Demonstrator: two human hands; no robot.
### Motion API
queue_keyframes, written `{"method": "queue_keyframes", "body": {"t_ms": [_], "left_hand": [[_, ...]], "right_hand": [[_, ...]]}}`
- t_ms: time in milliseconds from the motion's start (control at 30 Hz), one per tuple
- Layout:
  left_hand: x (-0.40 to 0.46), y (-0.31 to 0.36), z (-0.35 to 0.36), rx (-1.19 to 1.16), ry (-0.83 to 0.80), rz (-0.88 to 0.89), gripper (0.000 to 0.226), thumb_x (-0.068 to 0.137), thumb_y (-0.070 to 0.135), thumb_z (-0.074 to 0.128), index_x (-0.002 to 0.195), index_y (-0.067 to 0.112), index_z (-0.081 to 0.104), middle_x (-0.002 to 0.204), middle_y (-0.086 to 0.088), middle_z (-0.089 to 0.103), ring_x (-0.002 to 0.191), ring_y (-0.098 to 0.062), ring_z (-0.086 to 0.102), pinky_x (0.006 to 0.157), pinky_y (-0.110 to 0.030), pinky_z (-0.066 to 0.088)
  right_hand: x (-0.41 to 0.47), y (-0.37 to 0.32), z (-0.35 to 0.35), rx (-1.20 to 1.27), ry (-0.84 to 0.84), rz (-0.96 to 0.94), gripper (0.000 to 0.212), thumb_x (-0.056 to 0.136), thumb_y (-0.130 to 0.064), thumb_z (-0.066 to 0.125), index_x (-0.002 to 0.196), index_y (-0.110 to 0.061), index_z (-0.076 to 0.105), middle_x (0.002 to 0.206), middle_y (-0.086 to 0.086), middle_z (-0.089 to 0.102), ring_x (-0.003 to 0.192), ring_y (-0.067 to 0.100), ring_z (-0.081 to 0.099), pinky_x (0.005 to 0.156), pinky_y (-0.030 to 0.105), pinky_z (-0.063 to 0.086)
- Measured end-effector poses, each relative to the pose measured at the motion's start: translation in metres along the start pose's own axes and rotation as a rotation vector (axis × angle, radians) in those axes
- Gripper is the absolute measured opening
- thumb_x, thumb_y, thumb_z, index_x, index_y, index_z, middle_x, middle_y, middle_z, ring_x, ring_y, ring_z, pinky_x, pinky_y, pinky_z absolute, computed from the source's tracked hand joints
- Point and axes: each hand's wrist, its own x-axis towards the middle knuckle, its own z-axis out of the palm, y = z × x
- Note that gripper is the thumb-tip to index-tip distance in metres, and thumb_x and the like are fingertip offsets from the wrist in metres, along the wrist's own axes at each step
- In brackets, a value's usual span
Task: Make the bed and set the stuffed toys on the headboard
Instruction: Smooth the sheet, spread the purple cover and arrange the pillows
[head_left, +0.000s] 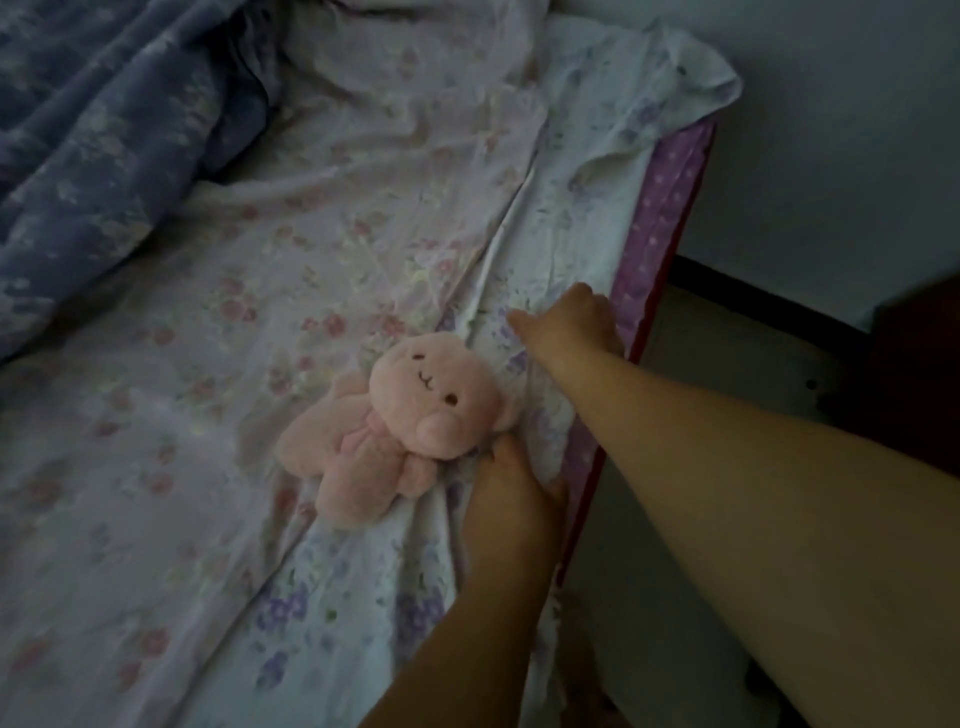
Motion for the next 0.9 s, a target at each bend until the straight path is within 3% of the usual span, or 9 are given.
{"method": "queue_keyframes", "body": {"t_ms": [67, 200, 367, 467, 567, 667, 767, 900], "left_hand": [[0.011, 0.008, 0.002, -0.021, 0.006, -0.041, 0.044, 0.091, 0.020, 0.049, 0.134, 0.016, 0.037, 0.122, -0.006, 0.057, 0.107, -0.023, 0.058, 0.085, -0.034, 0.049], [0.011, 0.024, 0.014, -0.021, -0.027, 0.106, 0.023, 0.093, 0.023, 0.047, 0.116, 0.021, 0.050, 0.108, -0.002, 0.063, 0.100, -0.021, 0.060, 0.081, -0.028, 0.047], [0.004, 0.041, 0.043, 0.090, -0.289, 0.277, 0.044, 0.094, 0.022, 0.045, 0.136, 0.035, 0.043, 0.131, 0.002, 0.054, 0.119, -0.018, 0.052, 0.098, -0.026, 0.039], [0.010, 0.050, 0.056, 0.240, -0.498, 0.237, 0.055, 0.094, 0.027, 0.047, 0.144, 0.037, 0.026, 0.138, -0.002, 0.046, 0.124, -0.023, 0.048, 0.103, -0.030, 0.038], [0.024, 0.053, 0.056, 0.282, -0.626, 0.165, 0.067, 0.094, 0.019, 0.051, 0.149, 0.032, 0.017, 0.149, -0.003, 0.035, 0.134, -0.021, 0.039, 0.109, -0.027, 0.029], [0.037, 0.061, 0.048, 0.224, -0.721, 0.119, 0.062, 0.090, 0.020, 0.057, 0.145, 0.025, 0.029, 0.144, -0.007, 0.042, 0.127, -0.024, 0.047, 0.106, -0.029, 0.037], [0.060, 0.082, 0.037, 0.220, -0.473, 0.234, 0.053, 0.090, 0.035, 0.056, 0.139, 0.029, 0.039, 0.134, -0.002, 0.048, 0.119, -0.018, 0.050, 0.100, -0.026, 0.039], [0.116, 0.119, 0.019, 0.174, -0.147, 0.263, 0.060, 0.091, 0.034, 0.054, 0.144, 0.031, 0.027, 0.134, -0.004, 0.035, 0.115, -0.021, 0.049, 0.098, -0.030, 0.043]], "right_hand": [[0.017, -0.002, 0.001, -0.086, -0.021, 0.004, 0.071, 0.078, -0.053, 0.068, 0.129, -0.012, 0.041, 0.131, 0.008, 0.045, 0.117, 0.030, 0.051, 0.089, 0.039, 0.046], [0.038, 0.012, -0.016, -0.133, 0.007, -0.067, 0.029, 0.094, -0.024, 0.045, 0.120, -0.012, 0.051, 0.124, 0.012, 0.056, 0.111, 0.032, 0.057, 0.090, 0.037, 0.047], [0.043, 0.083, -0.062, 0.042, 0.111, 0.143, 0.027, 0.094, -0.022, 0.047, 0.118, -0.011, 0.051, 0.122, 0.017, 0.057, 0.109, 0.037, 0.056, 0.089, 0.039, 0.045], [0.048, 0.124, -0.068, 0.057, 0.079, 0.260, 0.024, 0.096, -0.029, 0.046, 0.113, -0.012, 0.053, 0.115, 0.019, 0.058, 0.101, 0.036, 0.057, 0.080, 0.036, 0.044], [0.065, 0.126, -0.063, 0.055, -0.021, 0.300, 0.034, 0.096, -0.033, 0.049, 0.117, -0.007, 0.056, 0.120, 0.021, 0.058, 0.107, 0.037, 0.057, 0.079, 0.033, 0.043], [0.082, 0.112, -0.069, 0.067, 0.039, 0.365, 0.048, 0.099, -0.035, 0.040, 0.128, 0.001, 0.050, 0.132, 0.024, 0.051, 0.120, 0.038, 0.051, 0.091, 0.037, 0.043], [0.104, 0.094, -0.086, 0.185, 0.253, 0.294, 0.041, 0.097, -0.037, 0.041, 0.117, -0.005, 0.056, 0.124, 0.021, 0.056, 0.113, 0.037, 0.055, 0.089, 0.038, 0.044], [0.151, 0.052, -0.107, 0.216, 0.366, 0.139, 0.032, 0.095, -0.026, 0.041, 0.115, -0.005, 0.057, 0.127, 0.020, 0.053, 0.115, 0.036, 0.053, 0.089, 0.038, 0.043]]}}
